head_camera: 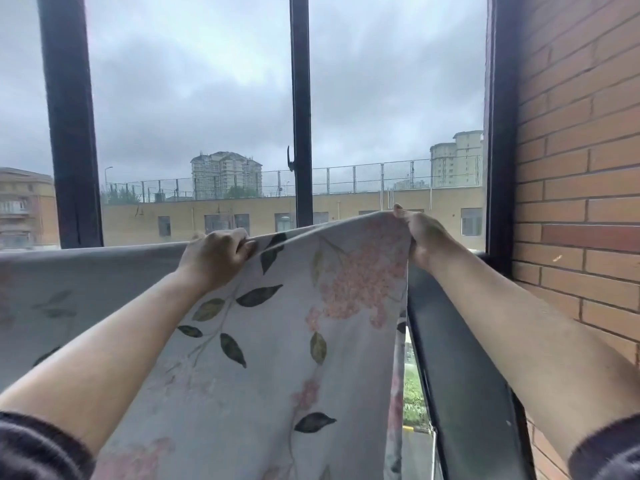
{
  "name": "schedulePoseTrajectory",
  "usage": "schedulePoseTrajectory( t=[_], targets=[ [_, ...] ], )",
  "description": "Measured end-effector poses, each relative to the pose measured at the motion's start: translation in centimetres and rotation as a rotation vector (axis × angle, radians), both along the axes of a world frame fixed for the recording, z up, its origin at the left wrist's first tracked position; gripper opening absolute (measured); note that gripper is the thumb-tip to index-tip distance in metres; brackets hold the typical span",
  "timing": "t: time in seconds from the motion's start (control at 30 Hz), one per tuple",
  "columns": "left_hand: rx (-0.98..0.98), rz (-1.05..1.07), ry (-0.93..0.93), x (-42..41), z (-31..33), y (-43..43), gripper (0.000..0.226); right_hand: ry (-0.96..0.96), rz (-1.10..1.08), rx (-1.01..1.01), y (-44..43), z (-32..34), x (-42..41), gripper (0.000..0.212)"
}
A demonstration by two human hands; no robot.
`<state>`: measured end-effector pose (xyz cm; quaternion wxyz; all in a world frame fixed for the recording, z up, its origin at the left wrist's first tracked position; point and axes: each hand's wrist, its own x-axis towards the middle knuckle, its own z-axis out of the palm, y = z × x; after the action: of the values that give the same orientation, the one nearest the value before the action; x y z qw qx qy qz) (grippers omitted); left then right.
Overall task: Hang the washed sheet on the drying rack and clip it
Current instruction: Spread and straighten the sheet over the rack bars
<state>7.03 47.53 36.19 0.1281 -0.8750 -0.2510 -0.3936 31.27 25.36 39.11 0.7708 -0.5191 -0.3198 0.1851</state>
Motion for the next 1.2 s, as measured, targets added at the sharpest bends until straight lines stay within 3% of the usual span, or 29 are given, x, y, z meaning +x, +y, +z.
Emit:
schedulePoseTrajectory(
  t=[0.1,0.3,0.5,0.9,1.2],
  targets=[
    [-0.044,-0.027,-0.074,-1.0,0.3,0.4,0.029,-0.034,-0.048,-0.019,-0.2,0.6,0.4,0.038],
    [-0.003,-0.011,-0.148,-1.0,0.1,0.7,0.021,-0.054,-0.067,-0.043,-0.2,0.4,1.0,0.034],
    [0.118,-0.024,0.021,0.7,0.0,-1.1,0.021,-0.043,-0.059,-0.087,-1.6,-0.5,2.4,0.021],
    [0.272,0.095,0.357,5.1,-3.3,-3.5,0.021,-0.092,-0.138,-0.139,-4.4,-1.9,3.4,0.022],
    [0.074,0.074,0.353,6.3,-6.2,-5.2,0.019,-0.085,-0.206,-0.149,-5.2,-3.4,3.8,0.016]
  ],
)
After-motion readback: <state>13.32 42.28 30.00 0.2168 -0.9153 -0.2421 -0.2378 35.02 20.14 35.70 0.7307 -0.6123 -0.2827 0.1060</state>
